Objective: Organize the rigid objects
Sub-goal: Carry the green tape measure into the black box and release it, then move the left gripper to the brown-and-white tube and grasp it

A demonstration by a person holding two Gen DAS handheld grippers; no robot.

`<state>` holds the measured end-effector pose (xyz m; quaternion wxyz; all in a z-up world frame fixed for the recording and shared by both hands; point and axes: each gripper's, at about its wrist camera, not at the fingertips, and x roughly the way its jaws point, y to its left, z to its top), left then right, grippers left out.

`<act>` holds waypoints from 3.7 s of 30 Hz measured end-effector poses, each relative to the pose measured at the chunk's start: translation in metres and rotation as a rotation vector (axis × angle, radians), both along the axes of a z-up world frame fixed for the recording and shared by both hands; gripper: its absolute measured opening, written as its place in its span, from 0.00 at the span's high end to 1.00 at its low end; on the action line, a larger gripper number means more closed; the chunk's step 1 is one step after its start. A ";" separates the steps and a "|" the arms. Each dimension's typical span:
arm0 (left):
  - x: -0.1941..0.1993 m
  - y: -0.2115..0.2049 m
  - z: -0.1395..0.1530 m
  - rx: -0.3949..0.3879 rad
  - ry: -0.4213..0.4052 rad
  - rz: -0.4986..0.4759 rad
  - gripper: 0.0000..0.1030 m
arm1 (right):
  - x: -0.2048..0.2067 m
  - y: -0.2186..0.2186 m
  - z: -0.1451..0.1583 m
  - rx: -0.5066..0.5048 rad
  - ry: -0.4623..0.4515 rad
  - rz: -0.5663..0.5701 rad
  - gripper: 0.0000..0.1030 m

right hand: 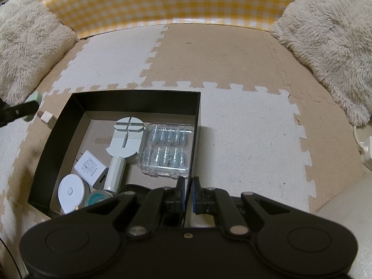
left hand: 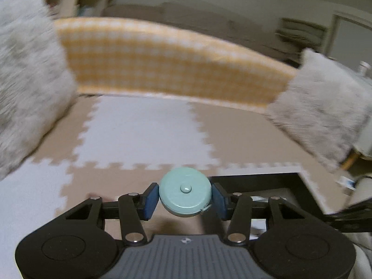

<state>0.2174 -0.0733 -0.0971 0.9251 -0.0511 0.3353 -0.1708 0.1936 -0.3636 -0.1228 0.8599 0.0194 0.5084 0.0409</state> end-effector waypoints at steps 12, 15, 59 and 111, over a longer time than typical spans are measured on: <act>-0.006 -0.064 -0.014 0.103 -0.039 -0.218 0.51 | 0.000 0.001 0.001 -0.004 0.008 0.002 0.94; -0.006 -0.074 -0.020 0.138 -0.062 -0.245 0.51 | 0.000 0.001 0.001 -0.005 0.009 0.001 0.94; -0.023 -0.071 0.011 0.100 0.056 -0.211 0.00 | -0.003 0.001 -0.006 0.000 0.007 -0.033 0.94; 0.030 0.025 -0.065 0.240 -0.028 0.046 0.60 | 0.001 0.011 -0.009 -0.069 0.047 0.019 0.94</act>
